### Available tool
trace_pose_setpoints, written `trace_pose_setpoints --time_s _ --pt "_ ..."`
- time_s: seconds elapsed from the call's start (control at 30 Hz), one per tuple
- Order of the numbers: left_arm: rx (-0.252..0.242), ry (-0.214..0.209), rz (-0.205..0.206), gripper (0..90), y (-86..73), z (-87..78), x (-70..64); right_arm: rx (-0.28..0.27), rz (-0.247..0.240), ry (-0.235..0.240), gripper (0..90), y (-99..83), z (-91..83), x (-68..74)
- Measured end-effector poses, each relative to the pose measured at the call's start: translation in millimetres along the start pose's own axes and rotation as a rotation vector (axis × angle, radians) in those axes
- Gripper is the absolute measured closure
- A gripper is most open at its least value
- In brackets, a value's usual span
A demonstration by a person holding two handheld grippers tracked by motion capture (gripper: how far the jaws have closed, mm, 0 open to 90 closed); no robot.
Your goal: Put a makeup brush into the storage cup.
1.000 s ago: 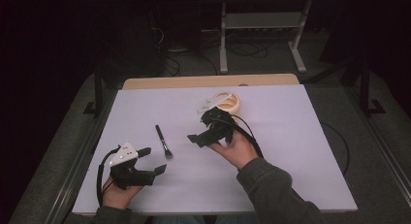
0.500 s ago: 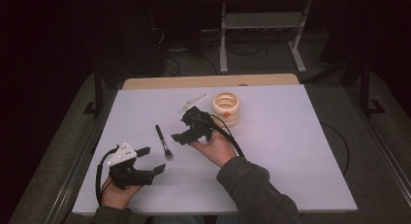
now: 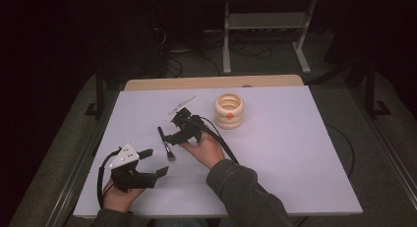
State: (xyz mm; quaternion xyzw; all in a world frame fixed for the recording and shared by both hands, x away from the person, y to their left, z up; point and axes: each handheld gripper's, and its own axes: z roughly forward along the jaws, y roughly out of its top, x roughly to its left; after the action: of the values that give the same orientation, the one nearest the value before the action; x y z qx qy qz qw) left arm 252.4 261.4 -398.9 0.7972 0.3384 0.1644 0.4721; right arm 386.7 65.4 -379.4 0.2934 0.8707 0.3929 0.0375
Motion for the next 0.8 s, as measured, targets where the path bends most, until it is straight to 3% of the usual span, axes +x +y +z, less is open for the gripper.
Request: trace_pose_setpoints --time_s 0.53,0.8 --pt "-0.002 0.004 0.001 16.7 -0.6 -1.8 1.7 0.066 0.035 0.0 37.4 -4.5 47.9 6.0" --pt "-0.002 -0.002 0.007 16.7 -0.6 -1.0 0.7 0.097 0.044 -0.024 43.5 -11.2 64.4 9.1"
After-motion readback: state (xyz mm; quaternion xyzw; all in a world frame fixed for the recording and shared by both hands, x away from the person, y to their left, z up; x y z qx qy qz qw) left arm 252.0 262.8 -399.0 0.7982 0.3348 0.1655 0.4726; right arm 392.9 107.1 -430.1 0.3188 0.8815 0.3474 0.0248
